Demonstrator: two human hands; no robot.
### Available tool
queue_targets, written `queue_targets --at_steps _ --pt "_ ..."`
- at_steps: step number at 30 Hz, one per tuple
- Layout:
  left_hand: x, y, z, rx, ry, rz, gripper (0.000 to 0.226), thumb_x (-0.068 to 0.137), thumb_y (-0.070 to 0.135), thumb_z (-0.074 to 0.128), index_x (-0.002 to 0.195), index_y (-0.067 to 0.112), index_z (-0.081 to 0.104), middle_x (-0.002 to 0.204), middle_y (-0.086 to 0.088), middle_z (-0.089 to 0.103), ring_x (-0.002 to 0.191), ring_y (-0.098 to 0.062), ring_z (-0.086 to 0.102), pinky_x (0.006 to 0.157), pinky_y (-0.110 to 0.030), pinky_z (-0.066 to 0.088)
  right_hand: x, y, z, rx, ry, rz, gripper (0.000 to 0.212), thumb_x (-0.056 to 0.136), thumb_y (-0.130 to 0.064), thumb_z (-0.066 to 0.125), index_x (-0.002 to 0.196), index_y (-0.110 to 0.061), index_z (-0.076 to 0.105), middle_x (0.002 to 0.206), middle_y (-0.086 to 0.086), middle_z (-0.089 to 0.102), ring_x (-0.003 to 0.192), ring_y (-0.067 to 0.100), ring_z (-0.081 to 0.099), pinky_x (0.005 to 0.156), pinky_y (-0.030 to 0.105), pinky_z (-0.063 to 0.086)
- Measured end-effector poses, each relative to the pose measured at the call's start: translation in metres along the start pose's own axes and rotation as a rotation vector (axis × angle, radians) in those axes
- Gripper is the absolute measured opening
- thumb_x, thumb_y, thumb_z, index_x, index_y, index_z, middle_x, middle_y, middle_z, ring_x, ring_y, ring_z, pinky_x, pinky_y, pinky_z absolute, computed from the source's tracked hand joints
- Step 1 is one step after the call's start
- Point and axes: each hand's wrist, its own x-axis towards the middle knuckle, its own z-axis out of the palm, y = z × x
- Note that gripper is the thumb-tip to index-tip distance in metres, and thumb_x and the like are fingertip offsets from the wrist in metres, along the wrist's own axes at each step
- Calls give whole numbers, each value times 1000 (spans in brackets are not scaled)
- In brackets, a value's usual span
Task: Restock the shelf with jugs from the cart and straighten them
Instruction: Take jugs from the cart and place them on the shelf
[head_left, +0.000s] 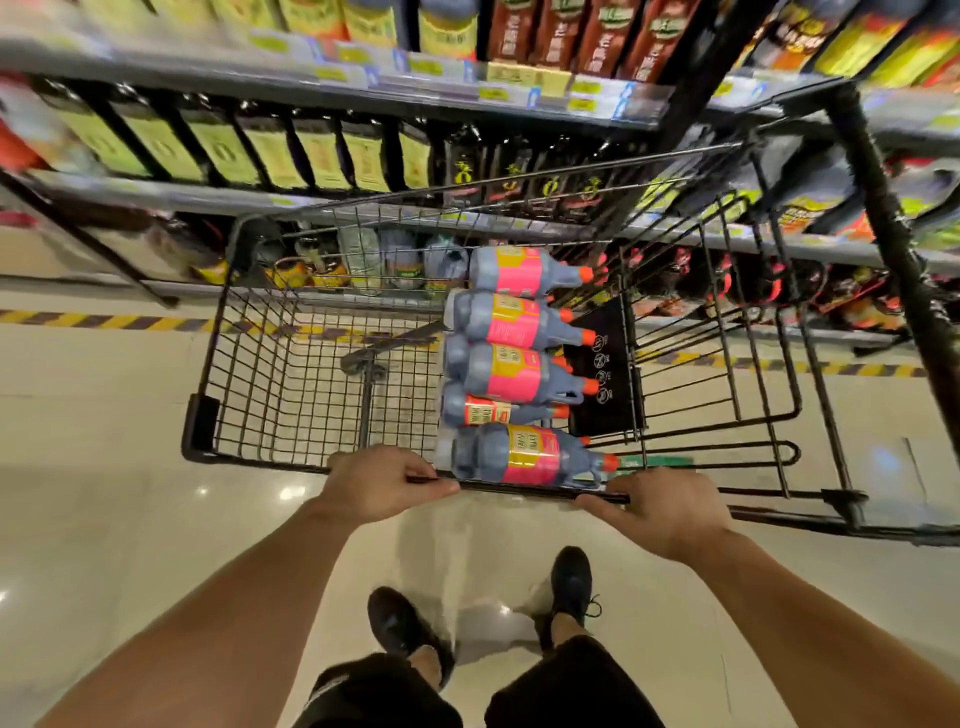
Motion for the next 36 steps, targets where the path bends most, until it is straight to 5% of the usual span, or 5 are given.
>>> queue_targets --at_steps 4,12,16,25,36 --pt "-17 -47 -16 45 52 1 79 56 102 28 98 49 68 92 28 67 94 -1 61 69 -21 39 9 -51 -8 29 -27 10 94 59 -97 -6 93 -43 63 62 -13 48 66 10 52 52 23 33" --pt "-50 -121 -49 -5 121 -145 104 38 109 14 94 42 71 95 26 70 100 -4 62 96 -34 40 33 -138 -20 62 -17 -47 86 63 -94 1 112 -53 58 104 -11 69 101 17 63 67 30 37" --pt "-57 -156 -62 -22 147 -169 101 39 109 17 93 43 70 90 28 68 97 -1 63 86 -30 38 48 -173 -25 79 -31 -59 91 59 -96 -1 112 -52 59 106 -12 68 104 18 62 70 32 39" --pt "-62 -204 -96 42 -12 -201 106 42 108 16 108 44 68 112 21 64 112 -11 57 99 -43 37 70 -225 -36 64 -12 -58 101 54 -98 -8 108 -49 61 97 -12 69 96 15 63 64 29 37" --pt "-53 -246 -130 -14 -181 -132 95 47 104 30 94 34 73 81 11 65 84 -9 59 84 -31 47 76 -271 -57 86 -28 -23 97 58 -98 -6 103 -47 63 84 -13 65 83 11 59 56 25 32"
